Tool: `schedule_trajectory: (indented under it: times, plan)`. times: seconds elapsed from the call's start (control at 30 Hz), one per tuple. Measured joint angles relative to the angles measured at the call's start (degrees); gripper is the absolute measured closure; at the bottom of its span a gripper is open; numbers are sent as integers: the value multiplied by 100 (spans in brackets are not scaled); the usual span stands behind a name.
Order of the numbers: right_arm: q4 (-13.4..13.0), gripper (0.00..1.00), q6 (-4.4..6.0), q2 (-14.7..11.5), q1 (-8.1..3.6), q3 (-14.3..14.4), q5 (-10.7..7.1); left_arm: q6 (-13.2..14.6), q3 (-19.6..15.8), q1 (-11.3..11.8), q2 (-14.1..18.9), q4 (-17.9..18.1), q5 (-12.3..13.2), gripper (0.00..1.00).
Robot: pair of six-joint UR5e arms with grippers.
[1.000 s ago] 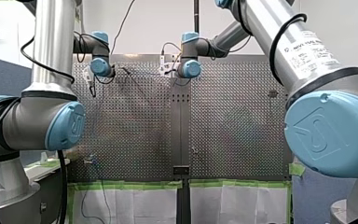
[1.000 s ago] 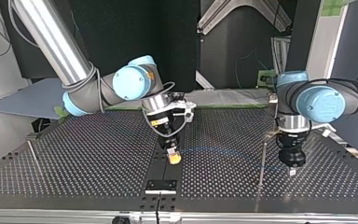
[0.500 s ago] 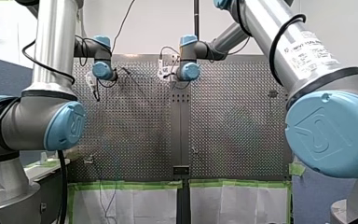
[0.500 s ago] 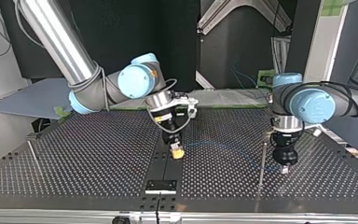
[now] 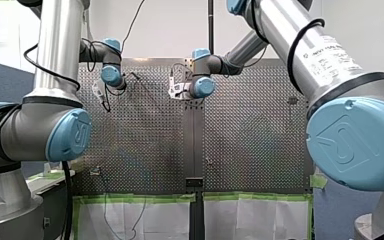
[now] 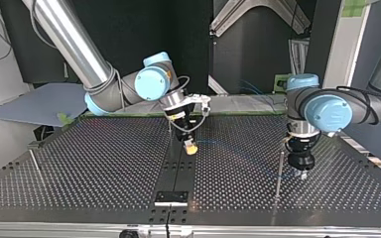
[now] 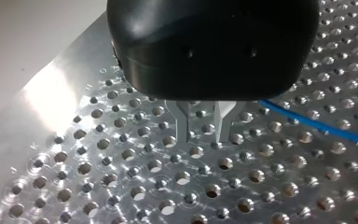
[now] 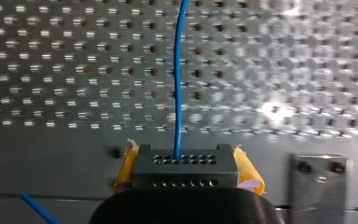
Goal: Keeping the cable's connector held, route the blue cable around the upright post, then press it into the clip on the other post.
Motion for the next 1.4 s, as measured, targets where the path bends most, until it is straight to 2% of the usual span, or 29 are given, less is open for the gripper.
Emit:
schedule_trajectory:
  times: [0.07, 0.1, 0.13, 0.43, 0.6, 1.2, 1.4]
  plan:
    - [2, 100, -11, 56, 5, 40, -2, -37, 0, -28, 0, -27, 1, 18]
    - [4, 100, -16, 81, 8, 49, -3, -52, 0, -41, 0, -33, 12, 18]
    - [6, 100, -20, 109, 14, 57, -4, -73, 0, -55, -2, -39, 33, 12]
    - [15, 100, -41, 189, 52, 81, -12, -151, 0, -151, -306, -84, 284, 9]
    - [5, 100, -51, 253, 53, 154, 15, -152, 0, -194, -464, -90, 302, 9]
    - [-16, 100, -95, 696, 38, 313, 113, -151, 0, -224, -495, -90, 293, 9]
    - [-24, 100, -116, 952, 29, 335, 145, -141, 0, -226, -496, -91, 287, 9]
